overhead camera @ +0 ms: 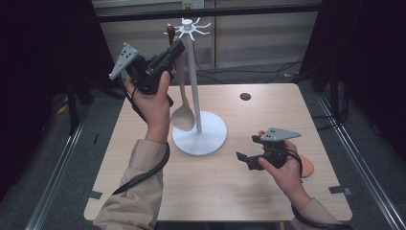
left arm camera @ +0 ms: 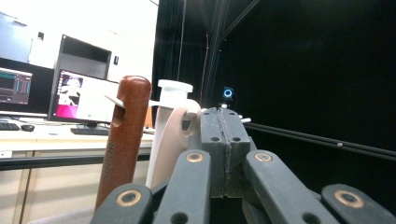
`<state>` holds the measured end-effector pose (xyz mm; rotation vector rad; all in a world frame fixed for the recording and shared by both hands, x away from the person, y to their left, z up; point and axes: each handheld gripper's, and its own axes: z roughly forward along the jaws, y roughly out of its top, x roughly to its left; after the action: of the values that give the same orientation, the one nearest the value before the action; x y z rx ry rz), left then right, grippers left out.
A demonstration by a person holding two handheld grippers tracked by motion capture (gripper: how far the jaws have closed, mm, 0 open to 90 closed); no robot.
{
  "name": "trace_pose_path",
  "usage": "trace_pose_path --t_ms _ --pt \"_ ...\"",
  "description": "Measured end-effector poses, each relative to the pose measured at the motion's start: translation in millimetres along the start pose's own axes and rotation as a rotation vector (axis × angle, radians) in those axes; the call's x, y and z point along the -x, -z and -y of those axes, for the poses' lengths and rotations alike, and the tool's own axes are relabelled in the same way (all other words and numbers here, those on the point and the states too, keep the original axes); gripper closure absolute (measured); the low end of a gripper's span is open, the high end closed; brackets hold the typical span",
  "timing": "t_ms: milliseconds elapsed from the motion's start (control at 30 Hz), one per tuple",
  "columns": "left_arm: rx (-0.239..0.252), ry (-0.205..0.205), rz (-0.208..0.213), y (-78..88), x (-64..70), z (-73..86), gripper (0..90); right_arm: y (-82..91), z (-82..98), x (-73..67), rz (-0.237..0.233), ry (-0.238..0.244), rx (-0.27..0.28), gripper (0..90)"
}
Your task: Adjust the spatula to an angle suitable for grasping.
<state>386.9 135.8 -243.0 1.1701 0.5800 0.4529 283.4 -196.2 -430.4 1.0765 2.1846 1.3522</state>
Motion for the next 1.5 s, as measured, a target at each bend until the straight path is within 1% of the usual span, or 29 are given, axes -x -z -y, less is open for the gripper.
trace_pose_path --t_ms 67,200,400,533,633,667,700,733,800,833,867,900,967,1000,1033,1133,1200,1233,1267,1300,1333,1367,1400,1467,1500 --pt "0.002 0.006 -0.001 0.6 -1.3 -0.4 89.9 -0.1 0.0 0.0 -0.001 0.0 -0.001 12.4" --pt "0.001 0.002 -0.01 1.9 -3.6 -1.3 89.7 -0.1 0.1 0.5 0.004 -0.002 -0.003 12.4" --pt "0.001 0.006 -0.012 2.6 -3.2 -1.6 89.0 0.0 0.0 0.4 0.002 0.0 -0.003 12.4" --pt "-0.007 0.0 0.006 4.1 -0.5 -0.7 86.4 0.5 -0.2 1.5 0.004 -0.001 -0.001 12.4" --pt "-0.018 -0.021 0.016 6.0 1.5 2.3 84.5 1.2 -0.4 3.3 0.006 -0.003 0.004 12.4" --pt "-0.023 -0.023 0.02 6.8 2.2 4.2 83.3 1.7 -0.4 3.8 0.009 -0.004 0.004 12.4" --pt "-0.036 -0.024 0.03 8.5 4.0 9.2 81.7 2.1 -0.4 4.0 0.013 -0.014 0.003 12.4" --pt "-0.036 -0.024 0.03 8.5 4.0 9.2 80.8 2.1 -0.4 4.0 0.013 -0.014 0.003 12.4" --pt "-0.05 -0.031 0.038 10.6 5.6 14.6 79.8 2.5 -0.1 5.3 0.013 -0.011 -0.001 12.4" --pt "-0.055 -0.028 0.044 11.8 6.2 17.5 78.2 2.3 0.0 5.9 0.015 -0.016 0.003 12.4" --pt "-0.06 -0.024 0.047 12.9 7.0 20.5 74.2 3.2 1.0 7.8 0.021 -0.018 -0.003 12.4" --pt "-0.073 -0.032 0.05 14.5 7.3 23.2 73.5 3.6 1.3 8.4 0.024 -0.025 -0.002 12.4" --pt "-0.083 -0.029 0.059 17.7 8.3 29.0 72.4 4.1 1.6 9.0 0.028 -0.029 0.0 12.4" --pt "-0.089 -0.022 0.057 19.3 9.4 32.0 70.8 4.8 2.0 10.4 0.028 -0.018 -0.003 12.4" --pt "-0.096 -0.029 0.06 21.4 9.3 34.8 69.7 5.3 2.0 11.1 0.028 -0.026 0.0 12.4" --pt "-0.107 -0.011 0.059 26.7 11.7 43.8 66.2 6.1 3.1 15.6 0.041 -0.031 -0.004 12.4" --pt "-0.126 -0.013 0.057 29.9 12.5 50.2 63.4 6.5 5.1 19.3 0.052 -0.035 -0.009 12.3" --pt "-0.136 -0.025 0.06 31.6 11.8 53.2 62.6 6.2 6.2 21.1 0.057 -0.036 -0.013 12.3" --pt "-0.148 -0.016 0.056 33.3 12.4 56.3 61.3 6.1 8.4 25.2 0.067 -0.035 -0.021 12.1" --pt "-0.153 -0.021 0.062 34.5 12.0 59.1 61.3 6.1 8.4 25.2 0.067 -0.035 -0.021 12.1" --pt "-0.159 -0.015 0.058 35.9 12.3 62.1 59.7 5.9 10.6 29.3 0.074 -0.043 -0.03 12.1" --pt "-0.164 -0.017 0.062 37.1 11.7 64.9 59.7 5.9 10.6 29.3 0.074 -0.043 -0.03 12.1" --pt "-0.171 -0.008 0.057 38.4 12.2 67.6 59.0 5.9 11.8 31.9 0.081 -0.039 -0.034 12.1" --pt "-0.176 -0.011 0.054 40.5 11.7 72.4 56.3 5.3 14.1 36.4 0.089 -0.049 -0.043 12.1" --pt "-0.178 -0.003 0.055 41.4 11.9 75.0 55.4 4.9 15.3 38.8 0.093 -0.047 -0.049 12.1"
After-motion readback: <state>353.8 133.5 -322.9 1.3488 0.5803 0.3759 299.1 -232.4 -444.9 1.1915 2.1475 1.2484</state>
